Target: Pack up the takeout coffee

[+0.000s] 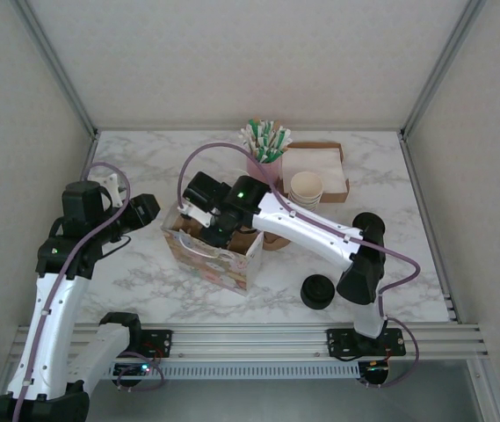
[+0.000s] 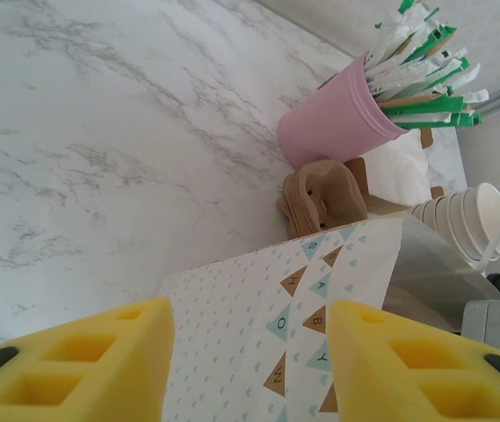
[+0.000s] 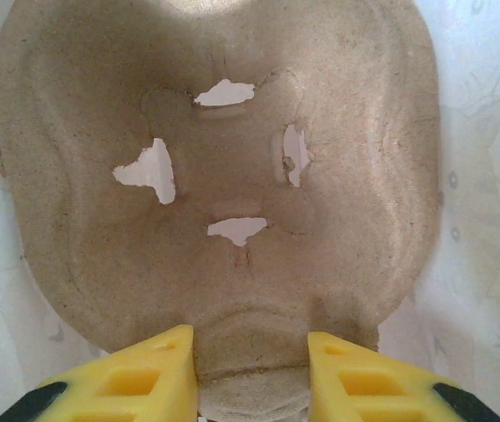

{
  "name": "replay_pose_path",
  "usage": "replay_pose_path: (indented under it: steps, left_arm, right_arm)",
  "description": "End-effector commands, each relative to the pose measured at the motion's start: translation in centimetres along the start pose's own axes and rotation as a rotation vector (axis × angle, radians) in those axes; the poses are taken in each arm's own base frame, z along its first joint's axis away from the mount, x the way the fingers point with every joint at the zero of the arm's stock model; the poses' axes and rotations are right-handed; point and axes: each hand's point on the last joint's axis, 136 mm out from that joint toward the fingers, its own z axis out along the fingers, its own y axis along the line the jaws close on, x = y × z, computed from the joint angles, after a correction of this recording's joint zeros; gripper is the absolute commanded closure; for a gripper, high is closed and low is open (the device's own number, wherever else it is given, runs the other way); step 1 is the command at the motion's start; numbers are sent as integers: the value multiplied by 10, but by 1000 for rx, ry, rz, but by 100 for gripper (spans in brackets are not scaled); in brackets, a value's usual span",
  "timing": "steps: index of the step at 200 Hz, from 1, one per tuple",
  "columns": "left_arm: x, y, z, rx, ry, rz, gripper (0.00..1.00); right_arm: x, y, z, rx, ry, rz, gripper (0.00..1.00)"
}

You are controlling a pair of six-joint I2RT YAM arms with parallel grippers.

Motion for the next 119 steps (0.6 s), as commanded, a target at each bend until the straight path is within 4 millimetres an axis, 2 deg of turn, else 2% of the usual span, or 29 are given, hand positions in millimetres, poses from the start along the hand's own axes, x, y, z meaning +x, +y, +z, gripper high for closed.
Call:
replay_pose_path:
  steps: [1,63,119]
  left_arm:
    - [-3,-1,-3,-2,-20,-6,50]
    - [-3,-3,0,7,-13,-8,49]
    - [-1,-3,2,15,-7,-13,48]
  right_arm:
    - [3,5,2,-3,32,-36,68]
    - [4,7,12,-9,59,-35,68]
    - [15,3,28,20,125,-51,68]
